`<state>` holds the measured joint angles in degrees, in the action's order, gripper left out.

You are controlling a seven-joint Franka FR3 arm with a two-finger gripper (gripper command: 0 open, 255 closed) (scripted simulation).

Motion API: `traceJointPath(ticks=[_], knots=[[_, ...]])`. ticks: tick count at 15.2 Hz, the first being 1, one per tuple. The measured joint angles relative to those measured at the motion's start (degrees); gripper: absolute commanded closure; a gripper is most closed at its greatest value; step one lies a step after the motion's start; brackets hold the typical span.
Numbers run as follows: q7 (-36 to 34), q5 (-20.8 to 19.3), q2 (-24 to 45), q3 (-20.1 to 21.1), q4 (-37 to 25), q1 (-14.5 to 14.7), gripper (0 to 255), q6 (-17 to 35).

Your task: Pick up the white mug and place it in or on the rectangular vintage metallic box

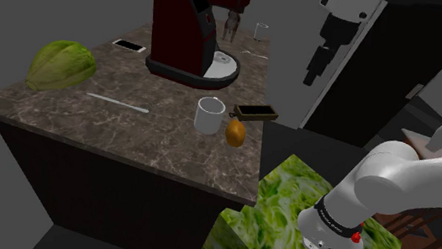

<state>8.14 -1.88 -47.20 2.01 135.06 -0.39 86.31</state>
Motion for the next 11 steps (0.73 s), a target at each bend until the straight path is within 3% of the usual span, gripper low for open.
traceJointPath(ticks=[3,11], knots=[[-0.9,0.6,1.5,0.7,0.7,0.2,0,2.1],[-6.8,3.8,13.7,5.4,1.5,1.3,0,15.1]])
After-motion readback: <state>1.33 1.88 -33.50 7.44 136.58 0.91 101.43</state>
